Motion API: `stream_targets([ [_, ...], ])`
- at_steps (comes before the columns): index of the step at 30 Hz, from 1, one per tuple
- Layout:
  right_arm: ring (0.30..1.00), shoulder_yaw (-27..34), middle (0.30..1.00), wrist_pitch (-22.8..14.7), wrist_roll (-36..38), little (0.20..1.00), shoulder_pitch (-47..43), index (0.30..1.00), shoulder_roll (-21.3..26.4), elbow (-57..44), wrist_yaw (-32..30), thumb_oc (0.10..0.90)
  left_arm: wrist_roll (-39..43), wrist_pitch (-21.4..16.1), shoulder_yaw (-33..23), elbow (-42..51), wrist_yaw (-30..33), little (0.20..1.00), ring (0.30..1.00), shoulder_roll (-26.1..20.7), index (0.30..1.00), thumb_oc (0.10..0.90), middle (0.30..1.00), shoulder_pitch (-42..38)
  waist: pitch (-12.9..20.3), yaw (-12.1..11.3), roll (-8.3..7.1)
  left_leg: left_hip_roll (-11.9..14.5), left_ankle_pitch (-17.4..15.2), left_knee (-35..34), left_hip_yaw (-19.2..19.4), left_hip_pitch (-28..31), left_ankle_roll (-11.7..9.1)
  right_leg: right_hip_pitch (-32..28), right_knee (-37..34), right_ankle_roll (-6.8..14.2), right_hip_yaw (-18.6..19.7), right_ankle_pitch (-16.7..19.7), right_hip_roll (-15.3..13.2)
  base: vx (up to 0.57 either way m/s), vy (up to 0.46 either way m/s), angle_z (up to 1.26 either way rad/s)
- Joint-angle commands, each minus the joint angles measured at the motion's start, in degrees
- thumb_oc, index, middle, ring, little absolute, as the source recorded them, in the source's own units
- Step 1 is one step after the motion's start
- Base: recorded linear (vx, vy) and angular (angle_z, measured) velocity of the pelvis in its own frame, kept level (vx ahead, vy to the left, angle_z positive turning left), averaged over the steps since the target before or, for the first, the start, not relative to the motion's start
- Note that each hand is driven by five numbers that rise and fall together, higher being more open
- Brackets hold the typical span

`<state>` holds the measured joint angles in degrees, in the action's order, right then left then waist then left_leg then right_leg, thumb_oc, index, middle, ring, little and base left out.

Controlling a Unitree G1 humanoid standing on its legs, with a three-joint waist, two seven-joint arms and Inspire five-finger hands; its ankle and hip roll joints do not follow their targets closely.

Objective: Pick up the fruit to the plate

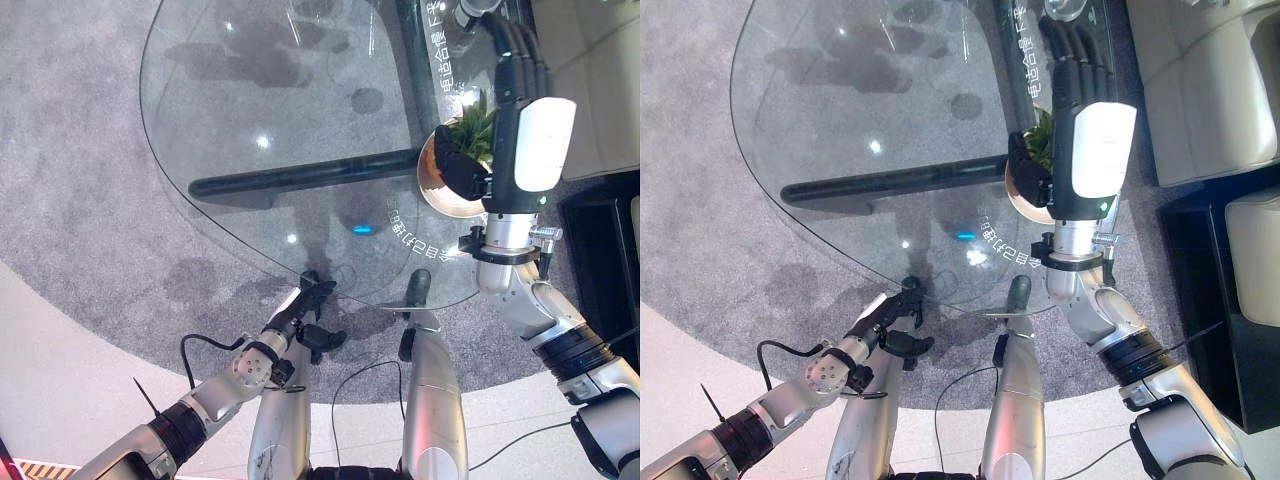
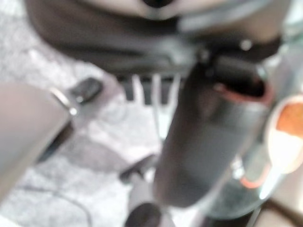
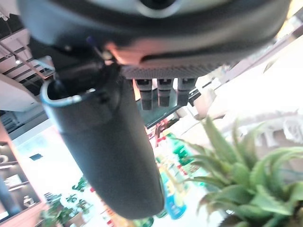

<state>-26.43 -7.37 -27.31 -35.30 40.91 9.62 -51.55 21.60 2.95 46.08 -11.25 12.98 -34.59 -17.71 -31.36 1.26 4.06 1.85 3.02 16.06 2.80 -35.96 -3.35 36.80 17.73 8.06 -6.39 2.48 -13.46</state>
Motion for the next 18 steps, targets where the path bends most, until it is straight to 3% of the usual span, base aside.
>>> stream_targets([
  [1,0.9,0.8,0.9,-4.3,-0.3,0.9,-2.7,0.9,5.2,-9.3,-0.8,0.8,-1.6,-3.9,-1.2,3.9,-0.6,0.9,0.9,-0.7,0.9,0.8,0.9,4.1,1.6,-1.2,-1.22,-5.8,-6.4,0.5,3.7,3.6,2.4,-4.0,-1.3,-0.8,-6.3,-3.6,8.2,0.0,0.0,0.0],
  [15,0.9,-1.2,0.9,-6.9,2.8,0.9,-1.7,0.9,5.2,-10.0,2.9,0.8,-1.4,-4.4,-1.9,2.5,-1.8,0.9,0.9,-1.2,0.9,0.8,0.9,4.7,1.6,-1.8,-1.9,-6.2,-6.8,-1.5,2.2,10.4,2.2,-11.0,-2.5,-0.9,-6.9,-4.8,8.5,-0.01,-0.023,0.03],
  [18,0.9,-2.3,0.9,-10.1,5.3,0.9,-1.0,0.9,4.5,-10.5,7.5,0.8,-1.1,-4.7,-2.7,1.7,-2.4,0.9,0.9,-1.0,0.9,0.8,0.9,4.9,1.6,-1.8,-2.17,-6.5,-6.4,-2.8,1.6,13.6,2.0,-14.1,-3.8,-0.9,-6.9,-4.7,8.6,-0.04,-0.026,0.08],
])
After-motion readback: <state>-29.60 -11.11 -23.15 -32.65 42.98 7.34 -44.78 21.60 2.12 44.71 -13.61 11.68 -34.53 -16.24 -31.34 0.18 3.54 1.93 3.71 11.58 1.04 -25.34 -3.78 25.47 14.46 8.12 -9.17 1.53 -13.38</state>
